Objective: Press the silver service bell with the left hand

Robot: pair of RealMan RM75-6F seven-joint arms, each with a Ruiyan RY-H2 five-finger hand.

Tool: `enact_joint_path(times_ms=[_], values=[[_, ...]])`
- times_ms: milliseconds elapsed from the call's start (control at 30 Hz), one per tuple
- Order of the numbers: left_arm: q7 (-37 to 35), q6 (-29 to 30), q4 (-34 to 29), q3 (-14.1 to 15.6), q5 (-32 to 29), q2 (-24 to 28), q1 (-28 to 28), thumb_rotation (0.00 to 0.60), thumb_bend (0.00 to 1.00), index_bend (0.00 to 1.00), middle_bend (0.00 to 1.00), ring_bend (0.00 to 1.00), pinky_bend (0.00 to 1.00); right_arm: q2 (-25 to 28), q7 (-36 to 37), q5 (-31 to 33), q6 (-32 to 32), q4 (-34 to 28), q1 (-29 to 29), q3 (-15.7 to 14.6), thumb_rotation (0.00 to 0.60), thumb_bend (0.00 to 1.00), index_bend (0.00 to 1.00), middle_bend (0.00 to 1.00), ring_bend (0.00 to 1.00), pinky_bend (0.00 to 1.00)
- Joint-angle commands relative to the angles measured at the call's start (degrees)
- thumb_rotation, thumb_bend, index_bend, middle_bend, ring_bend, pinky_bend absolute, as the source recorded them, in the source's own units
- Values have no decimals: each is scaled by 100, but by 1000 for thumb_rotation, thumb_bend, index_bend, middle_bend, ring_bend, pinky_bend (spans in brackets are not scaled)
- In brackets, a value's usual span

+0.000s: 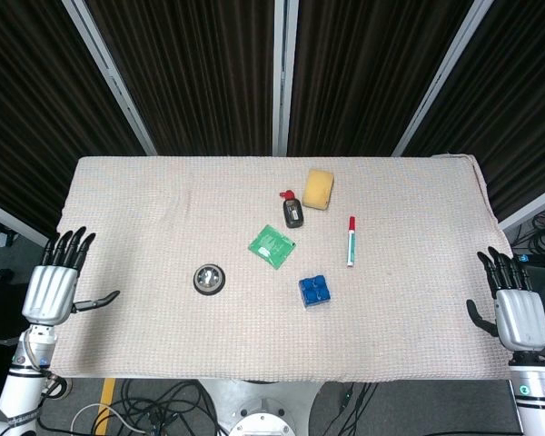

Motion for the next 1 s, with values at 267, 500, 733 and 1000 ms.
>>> enact_joint_path(times_ms=[267, 500, 733, 1000], values=[[-37, -76, -33, 8, -47, 25, -15, 93, 0, 0, 0, 0, 0, -3, -2, 16, -3, 8, 3, 13, 600, 291, 0, 0, 0, 0], [-47, -310, -113, 12, 90, -133, -244, 160, 0, 0, 0, 0, 0, 2, 33, 108, -28, 35, -8, 45, 600, 291, 0, 0, 0, 0], [-170, -1207, 176, 37, -9, -814, -785, 116, 0, 0, 0, 0, 0, -29, -2, 64, -39, 55, 4, 20, 600, 290, 0, 0, 0, 0], [-591, -1813, 1295, 201, 82, -1932, -1218, 78, 0, 0, 0, 0, 0, -29, 65, 103, -68, 91, 12, 43, 600, 291, 0, 0, 0, 0]])
